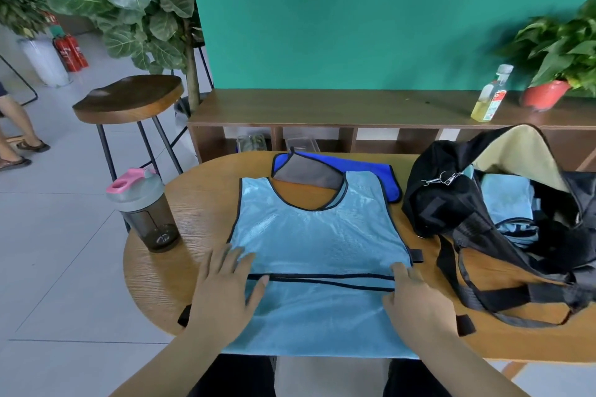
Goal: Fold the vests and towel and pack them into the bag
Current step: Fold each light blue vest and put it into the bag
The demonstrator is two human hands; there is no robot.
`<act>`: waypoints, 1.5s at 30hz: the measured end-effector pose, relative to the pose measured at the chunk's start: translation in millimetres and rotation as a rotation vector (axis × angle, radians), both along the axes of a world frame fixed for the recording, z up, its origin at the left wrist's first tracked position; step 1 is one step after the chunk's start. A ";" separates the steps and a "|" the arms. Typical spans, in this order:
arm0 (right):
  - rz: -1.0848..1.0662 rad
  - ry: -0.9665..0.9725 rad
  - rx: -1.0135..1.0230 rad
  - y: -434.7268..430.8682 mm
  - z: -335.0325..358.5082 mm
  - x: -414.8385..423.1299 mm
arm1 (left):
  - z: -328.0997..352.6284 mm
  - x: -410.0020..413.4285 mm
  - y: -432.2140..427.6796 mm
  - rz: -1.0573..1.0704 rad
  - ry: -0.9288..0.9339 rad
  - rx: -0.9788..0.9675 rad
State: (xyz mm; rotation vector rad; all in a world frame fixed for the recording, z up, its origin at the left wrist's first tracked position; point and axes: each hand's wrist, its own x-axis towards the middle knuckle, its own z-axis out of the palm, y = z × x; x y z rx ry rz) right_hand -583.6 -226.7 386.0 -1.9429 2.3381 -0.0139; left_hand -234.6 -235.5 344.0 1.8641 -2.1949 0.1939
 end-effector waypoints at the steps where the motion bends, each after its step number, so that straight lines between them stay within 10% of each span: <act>1: 0.030 0.056 -0.020 -2.7 1.1 3.0 | 6.2 -6.2 -8.5 0.023 0.020 -0.026; 22: 0.291 -0.017 0.010 -235.2 -28.7 30.5 | -7.7 -41.0 -187.3 0.109 0.039 0.318; 45: 0.010 -0.037 -0.141 -296.7 -24.8 2.8 | -16.2 -42.2 -184.6 0.101 -0.064 0.339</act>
